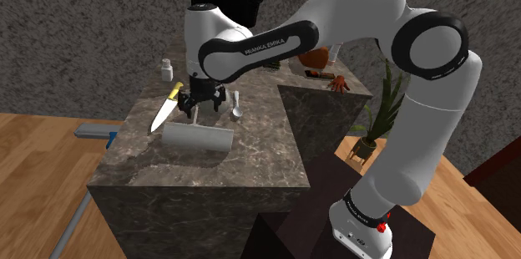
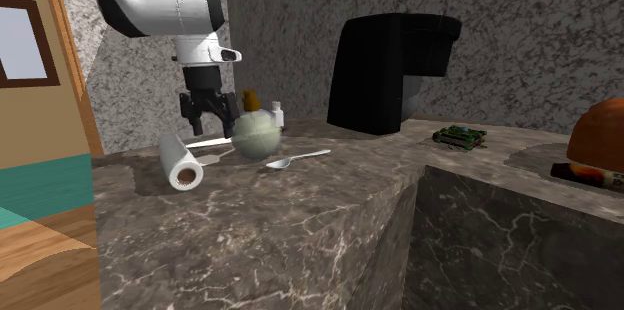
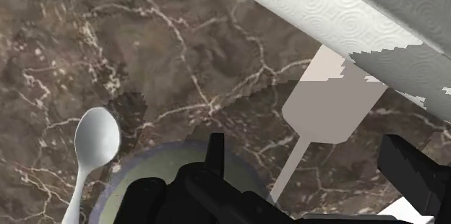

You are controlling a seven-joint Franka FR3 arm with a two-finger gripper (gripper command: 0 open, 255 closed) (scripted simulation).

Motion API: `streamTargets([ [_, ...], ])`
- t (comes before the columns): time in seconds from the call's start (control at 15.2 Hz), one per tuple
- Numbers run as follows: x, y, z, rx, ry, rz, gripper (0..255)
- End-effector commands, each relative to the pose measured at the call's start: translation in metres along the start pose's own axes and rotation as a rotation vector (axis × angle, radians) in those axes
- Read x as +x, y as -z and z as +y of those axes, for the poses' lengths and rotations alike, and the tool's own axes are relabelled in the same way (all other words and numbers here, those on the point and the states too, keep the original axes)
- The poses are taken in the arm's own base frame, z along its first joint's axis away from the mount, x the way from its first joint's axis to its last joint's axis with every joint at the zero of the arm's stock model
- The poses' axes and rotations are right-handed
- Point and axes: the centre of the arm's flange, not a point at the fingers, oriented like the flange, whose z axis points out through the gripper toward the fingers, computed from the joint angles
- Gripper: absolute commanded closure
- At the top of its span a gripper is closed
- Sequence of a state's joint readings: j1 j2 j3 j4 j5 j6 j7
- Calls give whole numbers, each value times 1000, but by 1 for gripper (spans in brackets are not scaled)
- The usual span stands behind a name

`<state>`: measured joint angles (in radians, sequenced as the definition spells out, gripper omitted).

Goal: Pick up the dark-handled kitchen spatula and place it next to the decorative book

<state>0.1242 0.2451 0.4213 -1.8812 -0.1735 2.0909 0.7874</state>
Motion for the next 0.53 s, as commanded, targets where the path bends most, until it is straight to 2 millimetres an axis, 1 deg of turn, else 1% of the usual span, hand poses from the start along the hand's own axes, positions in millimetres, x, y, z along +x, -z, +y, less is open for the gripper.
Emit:
streamTargets([
  [0.0, 13, -11, -20, 4, -10, 6, 0],
  [0.07, 20, -15, -30, 5, -14, 9, 0],
  [0.13, 23, -17, -34, 6, -16, 10, 0],
  [0.46, 23, -44, -34, 6, -16, 10, 0],
])
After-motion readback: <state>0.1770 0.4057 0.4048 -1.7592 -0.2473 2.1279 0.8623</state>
